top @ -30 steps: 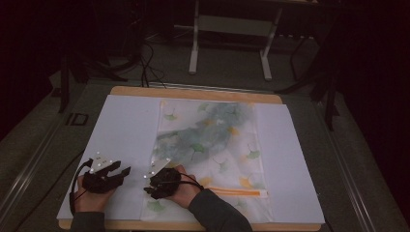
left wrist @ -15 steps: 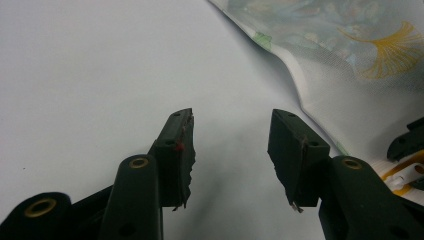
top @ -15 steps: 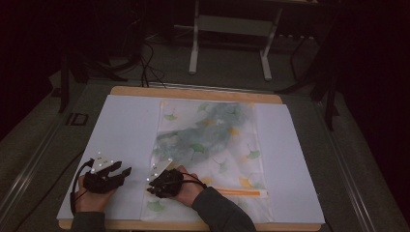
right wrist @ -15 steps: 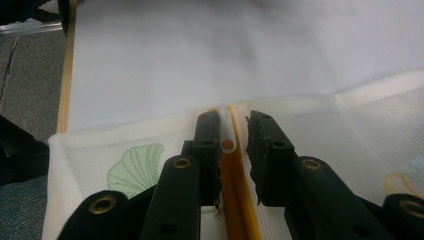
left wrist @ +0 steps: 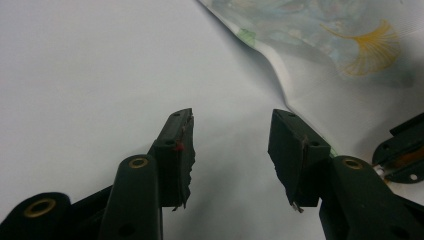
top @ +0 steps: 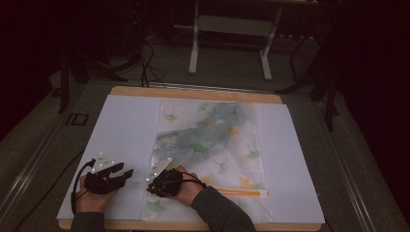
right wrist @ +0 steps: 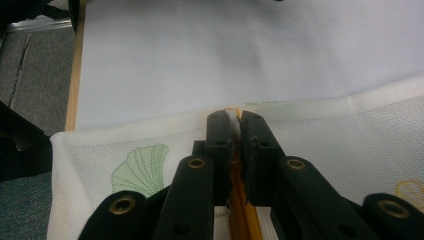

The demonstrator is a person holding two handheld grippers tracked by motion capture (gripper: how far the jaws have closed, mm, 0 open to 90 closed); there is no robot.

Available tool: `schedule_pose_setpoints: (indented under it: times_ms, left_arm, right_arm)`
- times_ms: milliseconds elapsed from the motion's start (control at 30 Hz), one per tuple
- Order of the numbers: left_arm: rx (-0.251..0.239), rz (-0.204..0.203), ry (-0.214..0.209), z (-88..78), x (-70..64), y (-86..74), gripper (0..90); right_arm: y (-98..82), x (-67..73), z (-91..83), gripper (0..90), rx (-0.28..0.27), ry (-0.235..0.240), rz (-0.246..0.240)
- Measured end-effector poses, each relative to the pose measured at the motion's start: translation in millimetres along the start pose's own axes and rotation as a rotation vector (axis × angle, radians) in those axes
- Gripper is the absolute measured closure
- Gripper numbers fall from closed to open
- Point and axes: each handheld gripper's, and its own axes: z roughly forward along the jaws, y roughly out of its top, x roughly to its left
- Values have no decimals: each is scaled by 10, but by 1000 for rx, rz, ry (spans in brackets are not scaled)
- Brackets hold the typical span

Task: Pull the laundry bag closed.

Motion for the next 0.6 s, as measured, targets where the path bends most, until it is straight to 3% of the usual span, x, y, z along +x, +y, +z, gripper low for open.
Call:
schedule_pose_setpoints:
  times_ms: [200,367,600]
  left_arm:
    - [-4,-4,-26,-36,-36,-7,535]
    - [5,2,-67,-73,-140,-30,536]
    - [31,24,-93,-75,-279,-57,536]
  right_arm:
    - [4,8,-22,834,2,-2,-7]
    - [22,19,-41,834,3,-8,-17]
    - [26,13,-53,835,2,-10,-21]
